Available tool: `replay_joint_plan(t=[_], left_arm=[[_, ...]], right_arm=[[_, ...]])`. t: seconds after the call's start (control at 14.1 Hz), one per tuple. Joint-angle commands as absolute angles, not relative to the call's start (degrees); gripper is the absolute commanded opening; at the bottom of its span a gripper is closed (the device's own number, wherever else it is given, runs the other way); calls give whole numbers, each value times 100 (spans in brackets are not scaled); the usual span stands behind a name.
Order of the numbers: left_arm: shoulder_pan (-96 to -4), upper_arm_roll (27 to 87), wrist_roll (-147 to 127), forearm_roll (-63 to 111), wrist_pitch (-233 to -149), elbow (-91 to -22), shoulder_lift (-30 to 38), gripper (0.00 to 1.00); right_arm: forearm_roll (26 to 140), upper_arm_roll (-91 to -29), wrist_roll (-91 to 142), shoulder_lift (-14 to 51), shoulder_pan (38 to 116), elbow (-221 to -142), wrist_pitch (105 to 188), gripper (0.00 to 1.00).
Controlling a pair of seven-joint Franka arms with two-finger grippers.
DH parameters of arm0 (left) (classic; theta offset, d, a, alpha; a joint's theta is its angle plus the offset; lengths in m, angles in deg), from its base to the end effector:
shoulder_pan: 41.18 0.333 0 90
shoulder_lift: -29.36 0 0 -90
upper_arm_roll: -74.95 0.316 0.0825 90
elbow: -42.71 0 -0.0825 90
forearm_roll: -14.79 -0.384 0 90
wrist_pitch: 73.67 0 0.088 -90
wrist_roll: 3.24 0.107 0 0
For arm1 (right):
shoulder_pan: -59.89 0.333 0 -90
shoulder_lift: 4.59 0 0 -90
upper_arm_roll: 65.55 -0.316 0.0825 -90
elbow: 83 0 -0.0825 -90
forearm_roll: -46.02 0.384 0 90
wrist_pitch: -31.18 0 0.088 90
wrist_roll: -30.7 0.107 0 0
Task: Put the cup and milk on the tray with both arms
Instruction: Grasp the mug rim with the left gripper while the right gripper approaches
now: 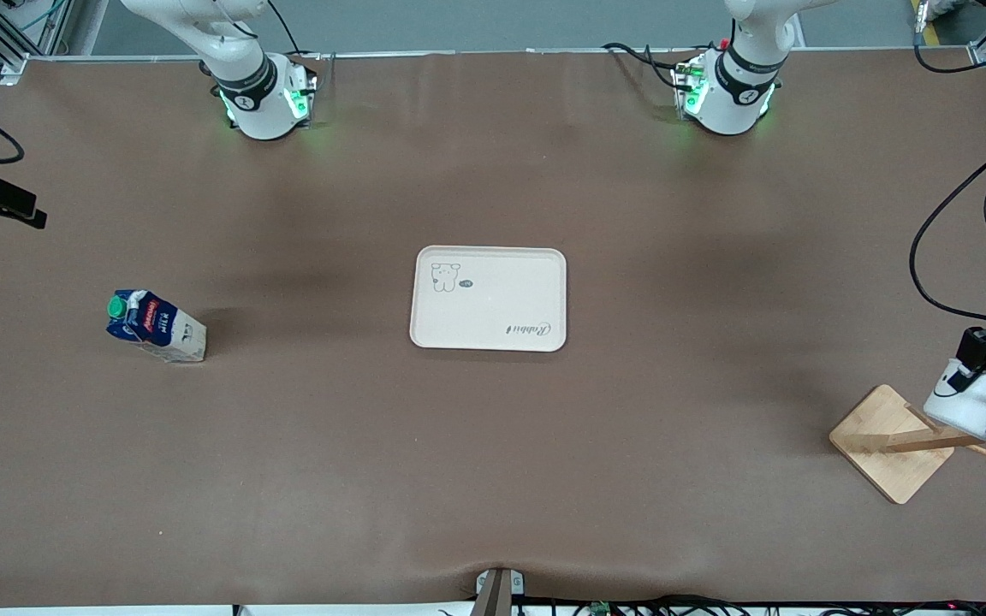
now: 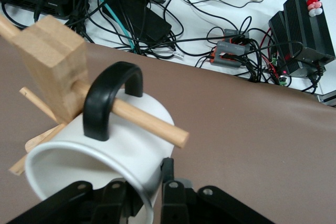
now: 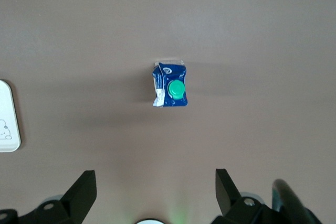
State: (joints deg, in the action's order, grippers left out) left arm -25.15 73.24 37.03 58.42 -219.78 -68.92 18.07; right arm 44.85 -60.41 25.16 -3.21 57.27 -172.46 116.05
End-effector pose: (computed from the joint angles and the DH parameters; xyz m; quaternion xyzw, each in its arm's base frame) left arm 0.6088 0.1659 0.4205 0.9441 0.0507 0.2880 0.1525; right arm 0.5463 -0.0762 0.6083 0.9984 -0.0198 -0.0530 0.0052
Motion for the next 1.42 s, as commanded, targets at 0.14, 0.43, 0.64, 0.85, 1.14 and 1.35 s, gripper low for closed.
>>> replay_joint_plan(t=[0.14, 0.43, 0.64, 0.85, 1.14, 1.35], left_arm=[[-2571, 7258, 3798, 5944, -22053, -6741, 1741, 0], [-2571, 7179, 3833, 5847, -21730, -6803, 1934, 0], [-2571, 7144, 3781, 5838, -21290, -6873, 2127, 0], [-2571, 7073, 3711, 5769, -21061, -6987, 2303, 0], [-2562, 6670, 2369, 4751, -20744, -6952, 2549, 0], [-2562, 6336, 1786, 4468, -20665, -6926, 2576, 0]], right_arm=[[4567, -6018, 2525, -196, 5760, -17045, 11634, 100], [4558, -6027, 2516, -152, 5778, -17045, 11688, 100], [4558, -6027, 2516, -73, 5813, -17045, 11740, 100], [4628, -6027, 2542, 119, 5831, -17080, 11793, 100], [4725, -6018, 2577, 402, 5875, -17071, 11758, 100], [4725, -6018, 2577, 419, 5831, -17097, 11732, 100]])
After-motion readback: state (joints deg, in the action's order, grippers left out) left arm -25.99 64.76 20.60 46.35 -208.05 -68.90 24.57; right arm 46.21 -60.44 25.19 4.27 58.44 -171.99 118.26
